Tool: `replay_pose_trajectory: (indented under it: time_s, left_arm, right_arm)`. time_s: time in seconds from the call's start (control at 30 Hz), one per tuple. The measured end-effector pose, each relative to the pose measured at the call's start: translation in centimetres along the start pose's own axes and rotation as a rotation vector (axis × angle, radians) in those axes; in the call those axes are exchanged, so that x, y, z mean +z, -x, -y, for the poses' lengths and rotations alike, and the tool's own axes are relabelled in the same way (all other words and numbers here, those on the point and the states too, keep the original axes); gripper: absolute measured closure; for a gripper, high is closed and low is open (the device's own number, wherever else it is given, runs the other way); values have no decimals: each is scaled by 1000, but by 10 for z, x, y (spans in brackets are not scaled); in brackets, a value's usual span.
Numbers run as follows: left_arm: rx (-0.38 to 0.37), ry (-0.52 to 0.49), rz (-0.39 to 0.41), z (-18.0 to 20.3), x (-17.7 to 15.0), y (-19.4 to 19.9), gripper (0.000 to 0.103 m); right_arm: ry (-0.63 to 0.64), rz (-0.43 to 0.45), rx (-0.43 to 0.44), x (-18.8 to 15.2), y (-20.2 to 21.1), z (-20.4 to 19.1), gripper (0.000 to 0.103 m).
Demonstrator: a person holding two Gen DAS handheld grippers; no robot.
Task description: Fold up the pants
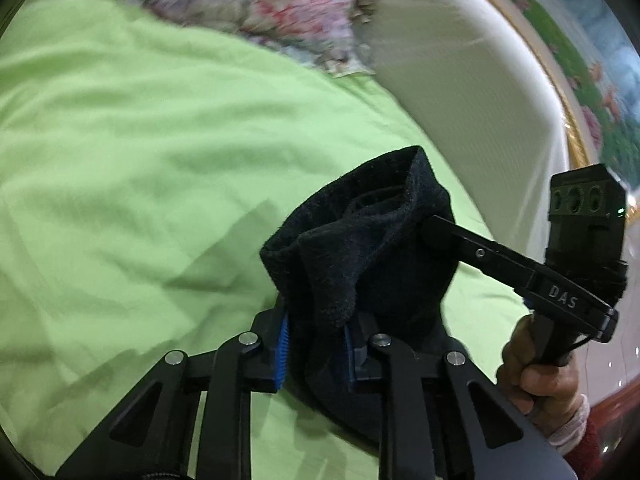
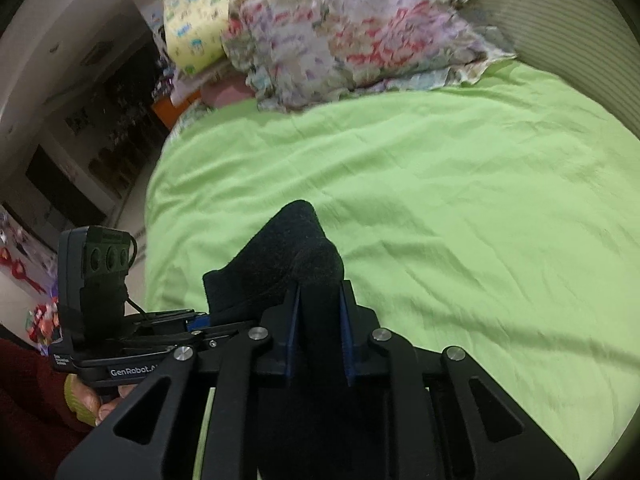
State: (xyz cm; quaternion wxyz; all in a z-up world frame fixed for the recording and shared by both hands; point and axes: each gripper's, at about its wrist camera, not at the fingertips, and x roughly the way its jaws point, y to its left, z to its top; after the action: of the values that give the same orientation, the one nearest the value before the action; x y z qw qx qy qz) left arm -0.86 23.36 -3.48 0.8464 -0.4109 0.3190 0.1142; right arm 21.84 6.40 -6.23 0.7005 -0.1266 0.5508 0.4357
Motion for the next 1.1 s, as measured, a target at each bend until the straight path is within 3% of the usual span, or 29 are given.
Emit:
replay_pose_trajectory:
  time_s: [0.4, 0.83, 1.1]
  left_arm:
    - [-154, -201, 38, 98, -15, 42, 84]
    - [-237, -411, -32, 178, -61, 50, 85]
    - [-292, -530, -84, 228, -107, 47, 85]
  right_arm:
    - [-98, 212, -20, -42, 109, 3, 85]
    - [-202, 355, -78, -109, 179, 16, 85]
    - [-286, 442, -108, -163, 216, 29, 86]
